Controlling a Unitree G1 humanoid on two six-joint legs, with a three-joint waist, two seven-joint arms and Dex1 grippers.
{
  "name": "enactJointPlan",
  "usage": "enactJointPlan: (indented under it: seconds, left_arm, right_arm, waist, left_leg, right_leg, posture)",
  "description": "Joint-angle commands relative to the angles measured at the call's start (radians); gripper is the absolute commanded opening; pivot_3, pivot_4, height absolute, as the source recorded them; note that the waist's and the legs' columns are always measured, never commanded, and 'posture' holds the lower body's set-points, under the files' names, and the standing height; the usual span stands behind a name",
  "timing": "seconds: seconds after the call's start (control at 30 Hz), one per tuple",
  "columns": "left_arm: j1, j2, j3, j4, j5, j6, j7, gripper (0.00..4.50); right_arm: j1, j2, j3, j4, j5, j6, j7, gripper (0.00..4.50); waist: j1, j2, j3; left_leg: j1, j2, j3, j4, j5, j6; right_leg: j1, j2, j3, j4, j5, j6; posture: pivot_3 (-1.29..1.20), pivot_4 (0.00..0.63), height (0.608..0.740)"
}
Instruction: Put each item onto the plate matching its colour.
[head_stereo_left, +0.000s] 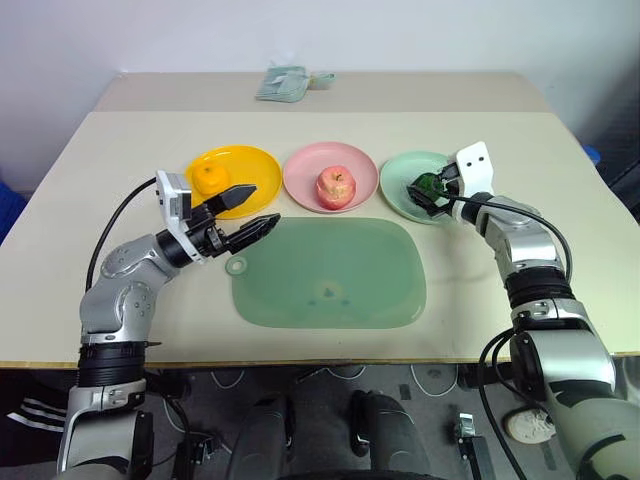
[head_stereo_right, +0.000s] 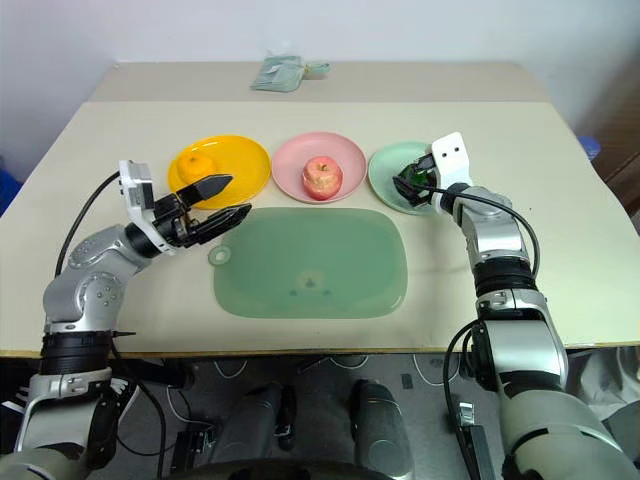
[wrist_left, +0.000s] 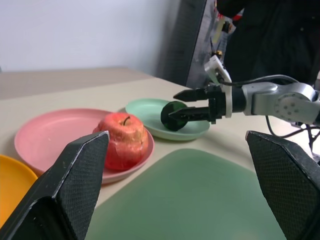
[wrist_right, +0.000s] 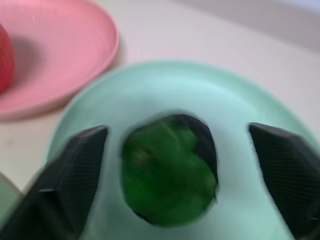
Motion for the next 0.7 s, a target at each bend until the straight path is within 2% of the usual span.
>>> enactJointPlan:
  seconds: [0.03, 0.13, 0.27, 0.53, 0.7]
  left_arm:
    - [0.020, 0.034, 0.030, -0.033, -0.031, -0.019, -0.047, 4.50]
    - [0.033, 0.074, 0.039, -0.013, -0.055, 0.004, -0.113, 4.50]
    - [0.039, 0.109, 0.037, 0.003, -0.089, 0.043, -0.166, 4.50]
    - [0.043, 0.120, 0.028, 0.024, -0.100, 0.051, -0.223, 4.50]
    - [0.043, 0.141, 0.020, 0.050, -0.085, 0.045, -0.266, 4.50]
  right_arm:
    - [0.009, -0.028, -0.059, -0.237, 0.117, 0.076, 0.106, 4.47]
    - [0.157, -0.076, -0.046, -0.613, 0.308, 0.287, 0.283, 4.47]
    - [0.301, -0.148, -0.067, -0.891, 0.441, 0.449, 0.340, 4.47]
    - [0.517, -0.237, -0.133, -1.180, 0.576, 0.579, 0.346, 4.47]
    - [0.659, -0.306, -0.161, -1.254, 0.533, 0.510, 0.374, 4.47]
  waist:
    - [-0.001, 0.000, 0.000]
    - [0.005, 0.000, 0.000]
    - [0.013, 0.000, 0.000]
    - [0.026, 0.000, 0.000]
    - [0.027, 0.000, 0.000]
  left_leg:
    - [0.000, 0.000, 0.000, 0.000, 0.000, 0.000]
    - [0.000, 0.001, -0.001, -0.001, 0.000, 0.000]
    - [0.000, 0.001, -0.005, -0.001, 0.000, 0.000]
    - [0.000, 0.001, -0.005, 0.001, 0.000, 0.000]
    - [-0.001, 0.001, -0.004, 0.001, -0.001, 0.001]
  right_leg:
    - [0.000, 0.000, 0.000, 0.000, 0.000, 0.000]
    - [0.000, 0.001, 0.000, 0.001, 0.000, 0.000]
    - [0.000, 0.000, -0.001, 0.000, 0.000, 0.000]
    - [0.000, -0.001, 0.000, -0.002, -0.002, -0.004]
    - [0.001, -0.001, 0.000, -0.004, -0.002, -0.004]
  posture:
    - [0.00, 0.150, 0.740]
    - [0.00, 0.150, 0.740]
    - [0.00, 0.150, 0.740]
    - [0.00, 0.150, 0.740]
    - [0.00, 0.150, 0.740]
